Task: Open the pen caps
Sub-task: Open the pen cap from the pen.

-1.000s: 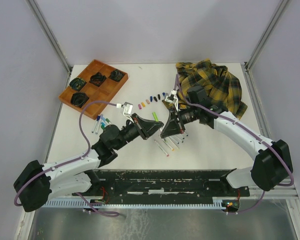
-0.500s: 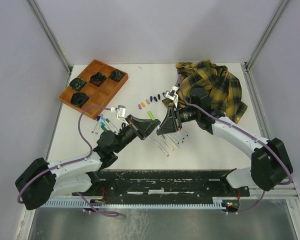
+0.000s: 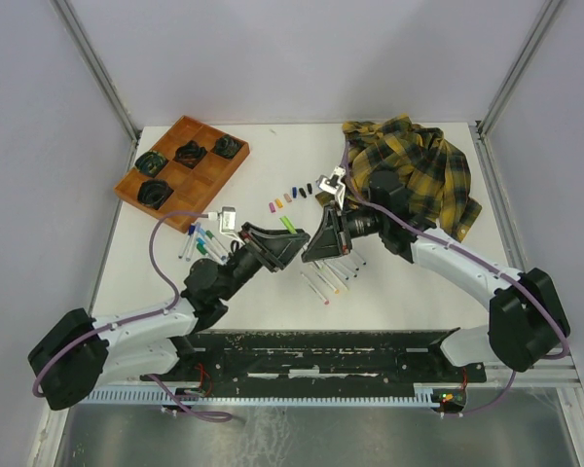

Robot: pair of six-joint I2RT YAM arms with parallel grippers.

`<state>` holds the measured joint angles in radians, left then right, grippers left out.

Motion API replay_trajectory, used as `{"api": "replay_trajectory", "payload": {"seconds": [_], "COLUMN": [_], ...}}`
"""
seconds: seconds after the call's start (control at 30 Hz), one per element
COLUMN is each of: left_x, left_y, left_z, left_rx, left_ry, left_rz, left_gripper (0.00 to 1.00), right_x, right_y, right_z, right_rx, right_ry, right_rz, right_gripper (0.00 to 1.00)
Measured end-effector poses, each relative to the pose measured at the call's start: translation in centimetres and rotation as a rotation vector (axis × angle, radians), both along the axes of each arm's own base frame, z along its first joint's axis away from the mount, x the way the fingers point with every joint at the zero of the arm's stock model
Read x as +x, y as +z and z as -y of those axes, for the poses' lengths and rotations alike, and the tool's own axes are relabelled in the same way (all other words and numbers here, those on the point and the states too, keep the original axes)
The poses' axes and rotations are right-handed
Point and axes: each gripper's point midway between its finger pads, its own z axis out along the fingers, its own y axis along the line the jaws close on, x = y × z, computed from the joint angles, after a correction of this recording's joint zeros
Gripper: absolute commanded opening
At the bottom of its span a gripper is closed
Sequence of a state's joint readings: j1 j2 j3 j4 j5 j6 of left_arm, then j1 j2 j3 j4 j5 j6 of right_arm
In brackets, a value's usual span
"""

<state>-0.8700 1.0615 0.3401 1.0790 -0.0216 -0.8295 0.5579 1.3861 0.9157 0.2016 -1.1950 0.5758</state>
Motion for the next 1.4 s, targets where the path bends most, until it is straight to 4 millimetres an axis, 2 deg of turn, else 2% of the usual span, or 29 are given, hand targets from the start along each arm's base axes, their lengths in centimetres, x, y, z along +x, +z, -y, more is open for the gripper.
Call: {"api": "replay_trajectory", "payload": {"seconds": [0.13,0.3,0.4,0.57,0.73,0.93,1.03,1.13,1.17,1.4], "left_x": [-0.1,0.8,1.5,1.9,2.1,2.5,2.7,2.7,2.7,3.3], "left_y": [0.6,2.1,1.5,0.1,-0.3,-1.7,-2.1,-2.3,-2.3,-1.9], "left_z": [-0.9,-3.1,-3.5,-3.0,-2.6,-1.6,-1.4,-1.4,-1.4,-1.7], "left_rx": [-0.013,-0.058,-0.052,-0.005,0.013,0.047,0.058,0.065,0.065,0.08], "left_ry": [0.01,0.04,0.042,0.026,0.017,-0.009,-0.014,-0.013,-0.013,0.003], "left_rz": [0.002,0.007,-0.03,-0.095,-0.132,-0.182,-0.194,-0.203,-0.205,-0.223], "left_gripper": [0.63,0.58,0.54,0.5,0.41,0.35,0.24,0.05,0.03,0.03], "right_x": [-0.4,-0.5,-0.4,0.2,0.5,1.0,1.0,0.9,0.9,1.1], "right_y": [-0.8,-1.0,-1.1,-1.6,-3.0,-3.6,-3.8,-3.9,-3.9,-3.8], "right_z": [0.2,0.4,0.5,0.7,1.1,1.3,1.4,1.5,1.4,1.4], "right_rx": [-0.032,-0.052,-0.074,-0.121,-0.183,-0.221,-0.232,-0.236,-0.238,-0.239], "right_ry": [0.011,0.017,0.01,-0.019,-0.055,-0.079,-0.083,-0.078,-0.077,-0.078], "right_rz": [-0.015,-0.008,0.006,0.035,0.045,0.067,0.074,0.083,0.087,0.108], "right_gripper": [0.0,0.0,0.0,0.0,0.0,0.0,0.0,0.0,0.0,0.0]}}
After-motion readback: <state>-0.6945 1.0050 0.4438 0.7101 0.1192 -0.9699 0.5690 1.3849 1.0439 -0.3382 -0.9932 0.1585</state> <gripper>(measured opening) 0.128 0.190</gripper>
